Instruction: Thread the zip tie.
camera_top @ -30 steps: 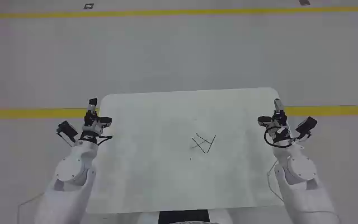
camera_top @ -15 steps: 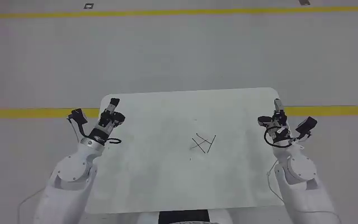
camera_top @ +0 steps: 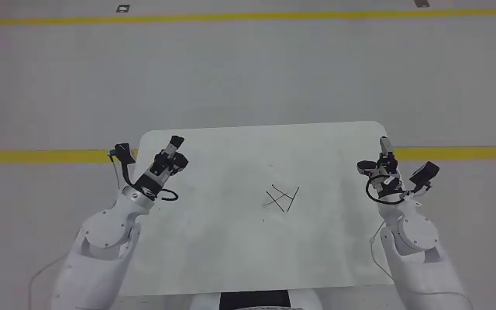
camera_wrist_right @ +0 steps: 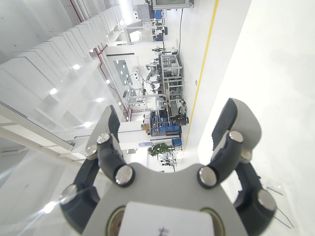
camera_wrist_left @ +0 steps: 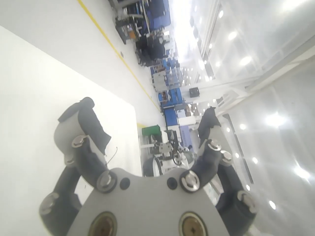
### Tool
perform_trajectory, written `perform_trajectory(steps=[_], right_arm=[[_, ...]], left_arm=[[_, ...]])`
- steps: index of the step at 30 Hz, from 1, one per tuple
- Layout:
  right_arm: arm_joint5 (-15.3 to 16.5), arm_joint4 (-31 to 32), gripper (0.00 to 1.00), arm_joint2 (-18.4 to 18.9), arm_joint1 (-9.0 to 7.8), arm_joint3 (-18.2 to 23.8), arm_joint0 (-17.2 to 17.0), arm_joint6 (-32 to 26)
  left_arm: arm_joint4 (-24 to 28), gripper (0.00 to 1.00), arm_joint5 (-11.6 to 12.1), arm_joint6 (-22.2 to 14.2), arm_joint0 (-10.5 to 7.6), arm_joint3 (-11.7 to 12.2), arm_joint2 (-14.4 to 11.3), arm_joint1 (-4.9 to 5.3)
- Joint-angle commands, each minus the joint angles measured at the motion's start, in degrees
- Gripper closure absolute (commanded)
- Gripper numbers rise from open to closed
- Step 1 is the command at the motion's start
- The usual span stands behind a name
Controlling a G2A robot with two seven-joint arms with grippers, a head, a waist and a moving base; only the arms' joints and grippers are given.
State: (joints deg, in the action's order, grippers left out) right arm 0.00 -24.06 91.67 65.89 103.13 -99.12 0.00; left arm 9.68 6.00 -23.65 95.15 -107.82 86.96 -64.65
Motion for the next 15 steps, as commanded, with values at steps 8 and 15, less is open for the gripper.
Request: perform_trajectory(steps=[8, 15], right_arm=[[0.00, 0.00, 0.00, 0.00, 0.00, 0.00, 0.00, 0.00], [0.00, 0.00, 0.00, 0.00, 0.00, 0.00, 0.00, 0.00]], left_arm=[[-1.72, 0.00, -3.81, -5.56, -1.50, -0.39, -2.58, 0.20], [-4.26, 0.00, -6.75, -7.76, -2.69, -1.64, -4.79, 0.28]])
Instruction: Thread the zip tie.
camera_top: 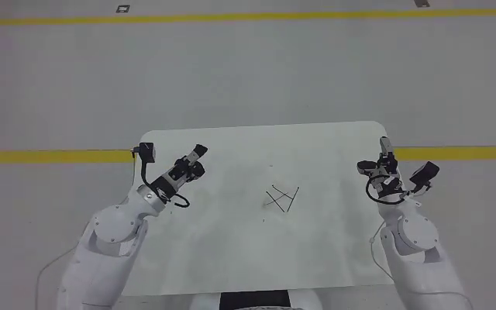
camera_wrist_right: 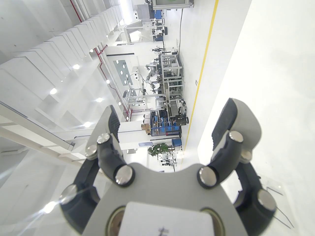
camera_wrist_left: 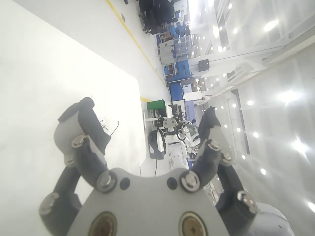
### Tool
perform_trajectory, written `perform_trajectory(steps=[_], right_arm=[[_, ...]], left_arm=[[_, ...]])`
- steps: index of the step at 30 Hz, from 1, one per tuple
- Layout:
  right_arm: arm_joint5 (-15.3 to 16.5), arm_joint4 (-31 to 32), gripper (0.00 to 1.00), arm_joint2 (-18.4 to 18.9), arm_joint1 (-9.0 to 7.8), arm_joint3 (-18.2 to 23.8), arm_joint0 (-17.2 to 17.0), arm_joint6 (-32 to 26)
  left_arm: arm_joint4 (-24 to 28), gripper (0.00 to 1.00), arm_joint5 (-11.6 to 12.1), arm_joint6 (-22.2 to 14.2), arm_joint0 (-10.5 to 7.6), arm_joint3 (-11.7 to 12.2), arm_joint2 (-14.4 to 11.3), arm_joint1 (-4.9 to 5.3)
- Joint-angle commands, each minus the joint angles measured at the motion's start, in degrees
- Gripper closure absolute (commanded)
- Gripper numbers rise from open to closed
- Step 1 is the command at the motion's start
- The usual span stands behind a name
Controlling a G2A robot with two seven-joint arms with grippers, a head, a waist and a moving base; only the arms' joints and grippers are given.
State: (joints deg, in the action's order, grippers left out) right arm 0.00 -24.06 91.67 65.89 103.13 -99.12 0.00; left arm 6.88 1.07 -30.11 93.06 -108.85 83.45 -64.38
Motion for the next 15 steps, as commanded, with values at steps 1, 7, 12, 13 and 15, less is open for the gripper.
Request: perform_trajectory(steps=[1, 7, 12, 13, 15], right_arm=[[0.00, 0.00, 0.00, 0.00, 0.00, 0.00, 0.00, 0.00], [0.00, 0.00, 0.00, 0.00, 0.00, 0.00, 0.00, 0.00], [0.00, 0.00, 0.00, 0.00, 0.00, 0.00, 0.00, 0.00], [0.00, 0.00, 0.00, 0.00, 0.00, 0.00, 0.00, 0.00], [0.00, 0.00, 0.00, 0.00, 0.00, 0.00, 0.00, 0.00]], left_arm=[[-1.00, 0.00, -3.08, -2.55, -1.28, -1.04, -2.37, -0.03], [-0.08, 0.00, -13.07, -9.05, -6.48, -1.34, -9.44, -0.29], [2.88, 0.00, -20.55, -10.70, -9.01, -0.49, -13.28, -0.63], [2.88, 0.00, -20.55, -10.70, -9.01, -0.49, -13.28, -0.63], [2.88, 0.00, -20.55, -10.70, -9.01, -0.49, -13.28, -0.63]])
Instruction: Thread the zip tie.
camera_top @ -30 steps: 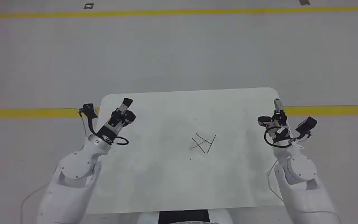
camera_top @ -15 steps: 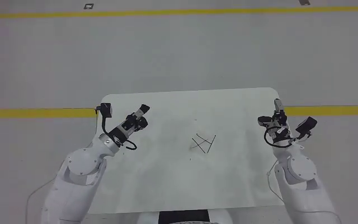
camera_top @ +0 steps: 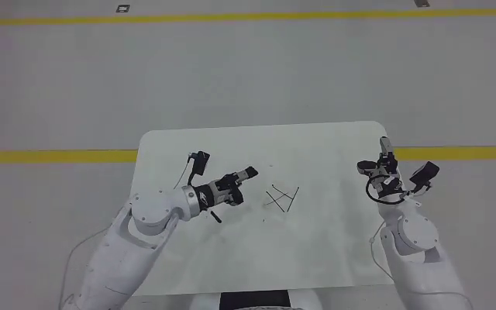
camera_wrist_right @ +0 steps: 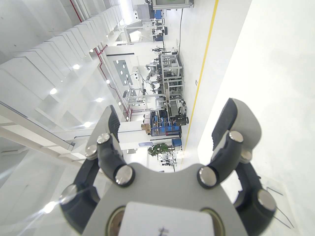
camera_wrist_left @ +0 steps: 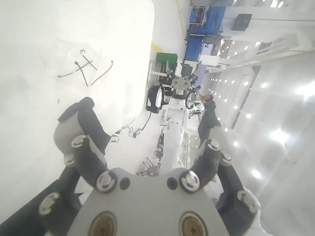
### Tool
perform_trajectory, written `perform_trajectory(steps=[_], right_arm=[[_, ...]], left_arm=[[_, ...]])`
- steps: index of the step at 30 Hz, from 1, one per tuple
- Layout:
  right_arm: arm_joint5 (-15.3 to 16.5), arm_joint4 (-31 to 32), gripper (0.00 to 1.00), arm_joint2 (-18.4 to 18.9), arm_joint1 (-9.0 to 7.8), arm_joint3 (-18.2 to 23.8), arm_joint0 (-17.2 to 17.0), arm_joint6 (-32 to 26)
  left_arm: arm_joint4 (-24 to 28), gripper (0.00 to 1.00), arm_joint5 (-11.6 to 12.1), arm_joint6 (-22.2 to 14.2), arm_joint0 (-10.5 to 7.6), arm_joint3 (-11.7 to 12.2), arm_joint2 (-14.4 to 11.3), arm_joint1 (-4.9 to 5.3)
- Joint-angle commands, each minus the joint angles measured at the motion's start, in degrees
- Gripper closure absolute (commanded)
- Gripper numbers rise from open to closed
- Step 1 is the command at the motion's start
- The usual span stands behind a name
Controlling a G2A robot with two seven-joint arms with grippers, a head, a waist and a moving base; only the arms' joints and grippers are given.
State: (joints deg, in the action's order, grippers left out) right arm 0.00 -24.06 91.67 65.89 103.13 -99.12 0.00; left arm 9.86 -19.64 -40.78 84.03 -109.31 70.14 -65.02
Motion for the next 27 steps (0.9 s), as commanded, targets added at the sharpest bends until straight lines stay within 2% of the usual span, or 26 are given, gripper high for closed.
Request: perform_trajectory(steps=[1, 12, 13, 14, 17, 18, 20, 21, 25, 27], right_arm=[[0.00, 0.00, 0.00, 0.00, 0.00, 0.00, 0.00, 0.00], [0.00, 0.00, 0.00, 0.00, 0.00, 0.00, 0.00, 0.00], [0.00, 0.00, 0.00, 0.00, 0.00, 0.00, 0.00, 0.00], [0.00, 0.00, 0.00, 0.00, 0.00, 0.00, 0.00, 0.00], [0.00, 0.00, 0.00, 0.00, 0.00, 0.00, 0.00, 0.00], [0.00, 0.00, 0.00, 0.00, 0.00, 0.00, 0.00, 0.00], [0.00, 0.00, 0.00, 0.00, 0.00, 0.00, 0.00, 0.00], [0.00, 0.00, 0.00, 0.00, 0.00, 0.00, 0.00, 0.00], [0.00, 0.00, 0.00, 0.00, 0.00, 0.00, 0.00, 0.00], [0.00, 0.00, 0.00, 0.00, 0.00, 0.00, 0.00, 0.00]], left_arm=[[-0.10, 0.00, 0.16, -0.03, 0.02, -0.02, 0.03, 0.01], [-0.10, 0.00, 0.16, -0.03, 0.02, -0.02, 0.03, 0.01], [-0.42, 0.00, 0.17, -0.86, -0.18, -0.52, -1.01, -0.04], [-1.75, 0.00, 0.16, -1.68, -1.59, -0.48, -3.55, -0.23], [-1.05, 0.00, 0.16, -0.59, -6.88, 3.17, -7.88, -1.08], [-0.69, 0.00, 0.16, -0.27, -9.31, 5.51, -9.75, -1.47], [0.00, 0.00, 0.16, -0.10, -12.79, 8.94, -12.58, -2.08], [1.08, 0.00, 0.16, 0.02, -14.87, 11.66, -14.26, -2.49], [5.65, 0.00, 0.16, 1.38, -20.09, 18.76, -18.38, -3.57], [5.59, 0.00, 0.16, 1.74, -20.73, 19.38, -18.95, -3.63]])
